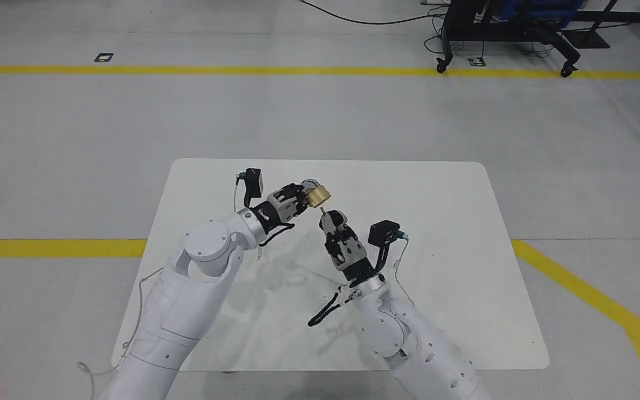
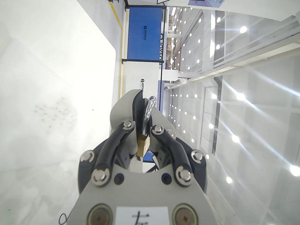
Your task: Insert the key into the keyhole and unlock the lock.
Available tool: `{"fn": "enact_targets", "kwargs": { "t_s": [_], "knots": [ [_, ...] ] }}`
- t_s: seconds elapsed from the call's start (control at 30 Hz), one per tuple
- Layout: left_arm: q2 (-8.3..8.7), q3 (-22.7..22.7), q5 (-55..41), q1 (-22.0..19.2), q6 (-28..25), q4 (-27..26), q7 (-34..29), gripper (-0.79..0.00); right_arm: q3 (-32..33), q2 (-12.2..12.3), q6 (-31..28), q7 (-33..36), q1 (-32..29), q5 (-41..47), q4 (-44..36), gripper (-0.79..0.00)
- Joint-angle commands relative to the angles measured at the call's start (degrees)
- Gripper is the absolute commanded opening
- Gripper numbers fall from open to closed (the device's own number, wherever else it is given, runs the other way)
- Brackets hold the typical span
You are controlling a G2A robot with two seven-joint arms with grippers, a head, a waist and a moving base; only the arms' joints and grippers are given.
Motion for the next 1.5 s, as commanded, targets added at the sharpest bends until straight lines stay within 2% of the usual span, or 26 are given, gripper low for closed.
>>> {"fn": "enact_targets", "kwargs": {
  "t_s": [0.0,0.13,0.3,0.53,1.03,1.47],
  "knots": [
    [0.01,-0.1,0.1,0.2,-0.7,-0.2,-0.1,-0.785,2.6,0.4,-4.3,7.5,-0.7,11.8,-0.7,-0.785],
    [0.02,-0.2,0.4,0.4,-2.0,-0.5,-0.4,-0.785,6.8,1.0,-6.8,18.8,-1.6,27.0,-1.2,-0.785],
    [-0.02,0.5,2.3,0.4,-2.3,-0.6,-0.1,-0.785,7.9,1.0,-6.7,21.4,-1.9,32.3,-1.8,-0.785],
    [-0.08,0.7,2.5,0.2,-2.1,-0.3,-0.2,-0.785,7.0,0.5,-5.8,19.9,-1.1,33.2,-1.8,-0.785],
    [-0.15,0.7,3.1,0.1,-1.3,-0.2,-0.3,-0.785,6.3,-0.1,-4.3,17.1,-1.0,29.2,-2.5,-0.785],
    [-0.18,0.7,4.0,0.1,-1.0,-0.3,-0.3,-0.785,5.9,-0.5,-3.9,17.0,-0.9,27.6,-2.4,-0.785]
  ]
}}
